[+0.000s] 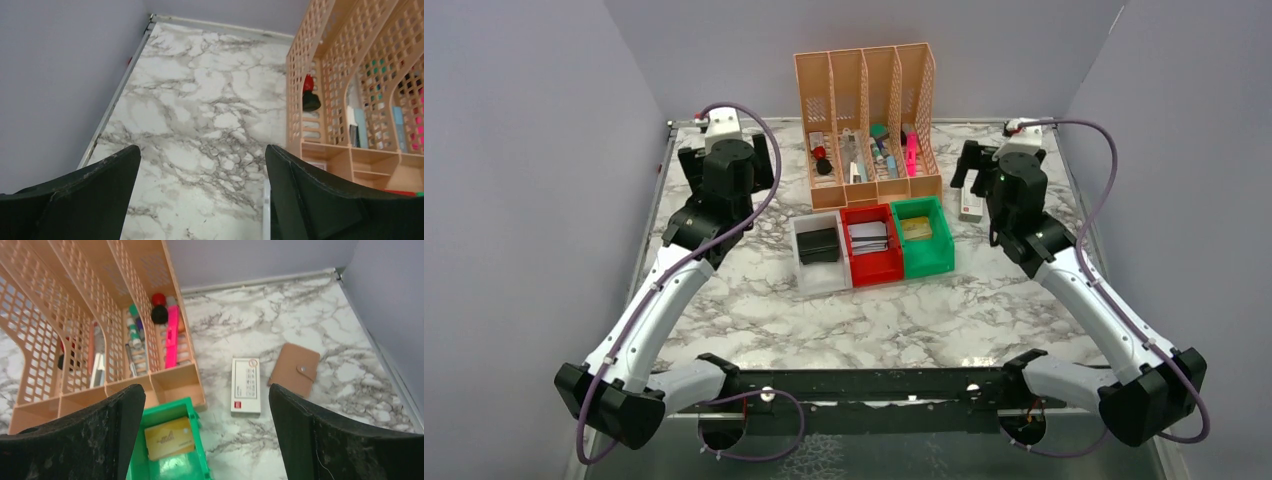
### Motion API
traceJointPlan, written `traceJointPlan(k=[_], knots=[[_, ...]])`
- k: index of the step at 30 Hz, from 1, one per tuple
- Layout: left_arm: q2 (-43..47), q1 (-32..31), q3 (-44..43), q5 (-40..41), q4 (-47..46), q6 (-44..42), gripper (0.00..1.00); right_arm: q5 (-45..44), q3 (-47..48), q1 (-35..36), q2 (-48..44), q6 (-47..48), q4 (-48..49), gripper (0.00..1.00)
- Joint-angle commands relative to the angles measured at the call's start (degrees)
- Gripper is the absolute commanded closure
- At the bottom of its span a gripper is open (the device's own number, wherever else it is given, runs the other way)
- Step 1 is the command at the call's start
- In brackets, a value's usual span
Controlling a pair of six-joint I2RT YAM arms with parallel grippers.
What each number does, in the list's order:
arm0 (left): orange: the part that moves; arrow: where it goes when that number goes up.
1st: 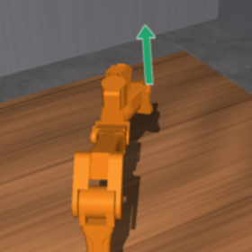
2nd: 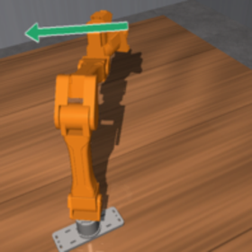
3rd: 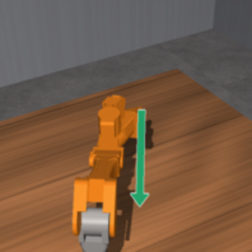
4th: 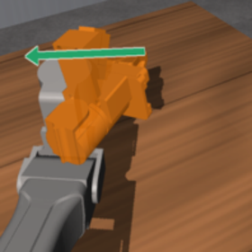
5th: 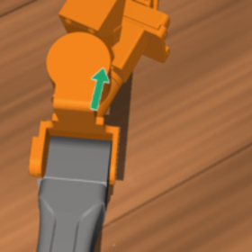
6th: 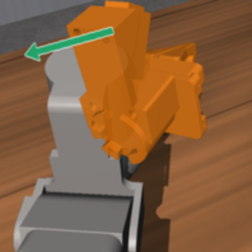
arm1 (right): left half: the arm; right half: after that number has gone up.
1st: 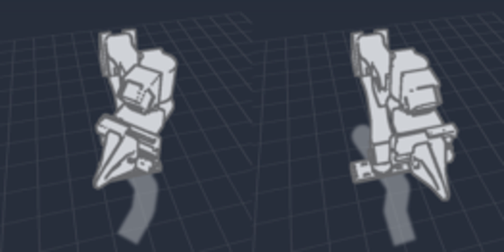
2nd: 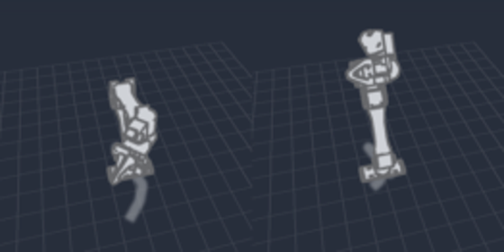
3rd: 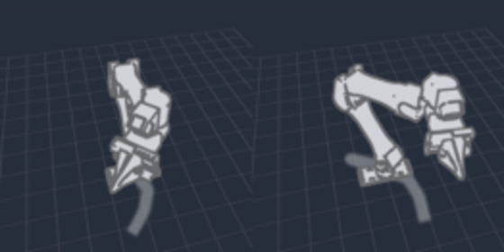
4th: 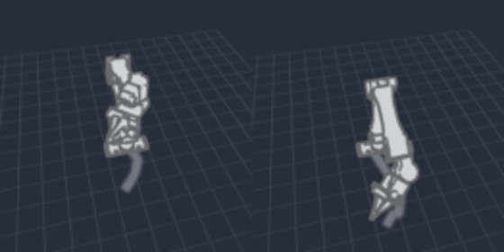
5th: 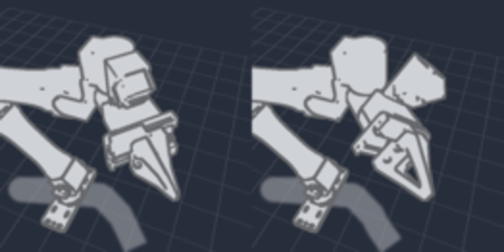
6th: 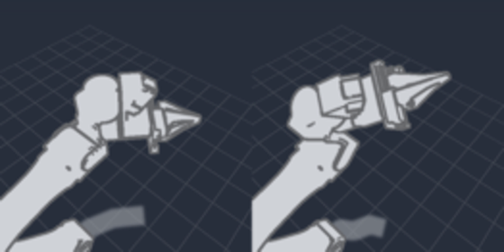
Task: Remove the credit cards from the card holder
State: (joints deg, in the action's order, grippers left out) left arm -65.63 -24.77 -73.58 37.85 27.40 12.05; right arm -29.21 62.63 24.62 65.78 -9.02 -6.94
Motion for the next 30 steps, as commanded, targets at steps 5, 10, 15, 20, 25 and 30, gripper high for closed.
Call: traceJointPlan(k=[5, 10, 15, 20, 25, 30], knots=[[6.47, 4.46, 14.11, -5.72, -6.15, 0.61, 0.01, 5.54, -12.2, -3.28, -4.51, -6.77, 0.68, 0.01], [10.1, 7.01, 22.02, -14.02, -8.28, 0.37, 0.01, 12.99, -15.2, -5.17, -2.31, -7.87, -0.92, 0.01], [14.14, 8.86, 27.49, -19.64, -8.96, 1.08, 0.01, 20.9, -14.25, -6.53, 3.1, -9.25, -2.38, 0.01], [19.66, 10.08, 32.83, -21.86, -10.08, 2.09, 0.01, 25.22, -8.6, -7.28, 11.76, -9.83, -5.75, 0.01], [24.8, 10.71, 36.21, -21.33, -11.01, 2.82, 0.01, 27.44, -1.69, -7.69, 20.49, -11.03, -8.92, 0.01], [28.56, 10.99, 38.64, -20.3, -12.31, 3.77, 0.01, 30.38, 3.52, -7.9, 26.54, -11.68, -10.83, 0.0]])
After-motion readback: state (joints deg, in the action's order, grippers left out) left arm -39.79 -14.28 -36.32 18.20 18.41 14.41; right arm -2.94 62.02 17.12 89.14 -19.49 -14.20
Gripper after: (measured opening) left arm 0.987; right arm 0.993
